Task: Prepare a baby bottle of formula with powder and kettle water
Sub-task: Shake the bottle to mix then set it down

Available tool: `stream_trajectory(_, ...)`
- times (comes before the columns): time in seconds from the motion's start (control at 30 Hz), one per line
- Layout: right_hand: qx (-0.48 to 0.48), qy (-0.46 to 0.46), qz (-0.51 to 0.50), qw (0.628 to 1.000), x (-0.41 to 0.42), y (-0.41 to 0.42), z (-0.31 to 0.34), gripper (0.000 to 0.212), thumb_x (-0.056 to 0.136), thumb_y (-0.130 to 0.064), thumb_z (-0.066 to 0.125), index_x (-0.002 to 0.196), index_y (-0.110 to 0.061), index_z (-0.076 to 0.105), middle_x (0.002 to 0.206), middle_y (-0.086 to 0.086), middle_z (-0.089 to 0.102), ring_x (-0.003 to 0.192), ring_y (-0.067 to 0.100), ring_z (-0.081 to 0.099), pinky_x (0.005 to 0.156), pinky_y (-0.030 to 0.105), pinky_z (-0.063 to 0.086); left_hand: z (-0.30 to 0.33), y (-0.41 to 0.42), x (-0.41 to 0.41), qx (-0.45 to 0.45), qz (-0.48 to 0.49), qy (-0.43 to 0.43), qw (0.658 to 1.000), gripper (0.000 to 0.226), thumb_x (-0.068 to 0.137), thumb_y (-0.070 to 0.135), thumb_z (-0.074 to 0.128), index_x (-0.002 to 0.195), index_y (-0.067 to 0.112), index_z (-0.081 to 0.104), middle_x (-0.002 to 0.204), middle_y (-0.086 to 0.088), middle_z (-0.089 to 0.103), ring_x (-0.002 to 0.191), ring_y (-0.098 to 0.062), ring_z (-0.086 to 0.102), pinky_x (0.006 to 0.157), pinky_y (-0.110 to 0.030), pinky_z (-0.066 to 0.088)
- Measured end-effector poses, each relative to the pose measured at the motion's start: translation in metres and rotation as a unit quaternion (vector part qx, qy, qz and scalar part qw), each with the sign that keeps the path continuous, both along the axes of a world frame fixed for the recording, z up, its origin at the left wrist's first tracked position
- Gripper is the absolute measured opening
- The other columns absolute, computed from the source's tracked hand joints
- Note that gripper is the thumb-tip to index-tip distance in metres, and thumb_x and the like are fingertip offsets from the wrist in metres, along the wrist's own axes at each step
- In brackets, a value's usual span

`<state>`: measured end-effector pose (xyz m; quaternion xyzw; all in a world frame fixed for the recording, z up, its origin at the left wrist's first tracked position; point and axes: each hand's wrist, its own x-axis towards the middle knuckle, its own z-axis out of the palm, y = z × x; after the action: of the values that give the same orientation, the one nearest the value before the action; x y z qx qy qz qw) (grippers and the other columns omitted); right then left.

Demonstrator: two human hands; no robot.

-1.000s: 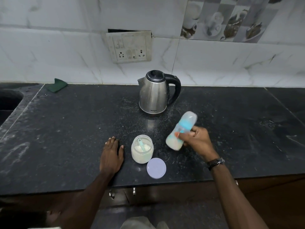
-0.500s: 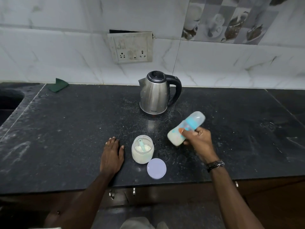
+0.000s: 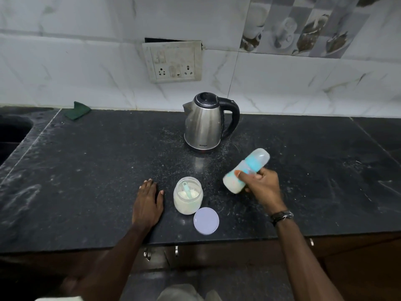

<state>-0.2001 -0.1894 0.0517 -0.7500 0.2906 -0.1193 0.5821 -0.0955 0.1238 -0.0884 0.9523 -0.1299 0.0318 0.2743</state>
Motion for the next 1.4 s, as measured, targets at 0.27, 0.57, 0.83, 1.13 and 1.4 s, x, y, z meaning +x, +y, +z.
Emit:
stream_trajectory(0.27, -0.012, 0.020, 0.023, 0.999, -0.002, -0.002, -0.001, 0.038, 0.064, -0.029, 0.091, 0.094, -0.011, 0.075, 0.079, -0.002, 0.077, 0.072, 0.010, 0.073, 0.063, 0.030, 0.058, -0.002, 0.000, 0.000, 0.003, 0.003, -0.004, 1.000, 0.041, 0.102, 0.022, 0.056, 0.134, -0.004, 0.057, 0.147, -0.025, 0.050, 0.142, -0.038, 0.043, 0.121, -0.047, 0.029)
stream_trajectory(0.57, -0.018, 0.031, 0.058, 0.998, -0.005, 0.000, 0.000, 0.046, 0.058, -0.038, 0.091, 0.093, -0.013, 0.075, 0.079, -0.002, 0.077, 0.072, 0.009, 0.074, 0.064, 0.030, 0.058, 0.000, 0.001, 0.000, -0.004, 0.001, -0.012, 1.000, 0.041, 0.102, 0.021, 0.056, 0.134, -0.005, 0.057, 0.147, -0.025, 0.050, 0.142, -0.038, 0.043, 0.121, -0.047, 0.029)
stream_trajectory(0.83, 0.017, -0.009, 0.023, 1.000, -0.004, 0.003, 0.000, 0.043, 0.067, -0.024, 0.091, 0.103, -0.006, 0.074, 0.083, 0.000, 0.078, 0.074, 0.011, 0.074, 0.061, 0.028, 0.059, 0.002, -0.001, -0.001, 0.001, 0.004, -0.014, 1.000, 0.043, 0.103, 0.024, 0.053, 0.135, -0.004, 0.058, 0.148, -0.025, 0.050, 0.142, -0.037, 0.043, 0.121, -0.047, 0.030)
stream_trajectory(1.13, 0.012, -0.025, -0.012, 1.000, -0.002, -0.003, -0.002, 0.038, 0.068, -0.023, 0.090, 0.098, -0.008, 0.074, 0.091, 0.007, 0.078, 0.075, 0.014, 0.074, 0.060, 0.029, 0.059, 0.003, -0.001, -0.001, -0.001, 0.000, -0.005, 1.000, 0.040, 0.102, 0.021, 0.056, 0.133, -0.004, 0.058, 0.147, -0.025, 0.050, 0.141, -0.038, 0.043, 0.121, -0.048, 0.031)
stream_trajectory(1.4, 0.078, -0.031, -0.008, 0.996, 0.003, -0.005, 0.009, 0.032, 0.077, -0.021, 0.084, 0.102, -0.006, 0.073, 0.092, 0.006, 0.078, 0.076, 0.015, 0.074, 0.053, 0.022, 0.054, 0.003, -0.001, -0.003, -0.002, 0.003, -0.004, 1.000, 0.041, 0.103, 0.022, 0.054, 0.133, -0.005, 0.058, 0.148, -0.025, 0.050, 0.142, -0.038, 0.042, 0.121, -0.047, 0.029)
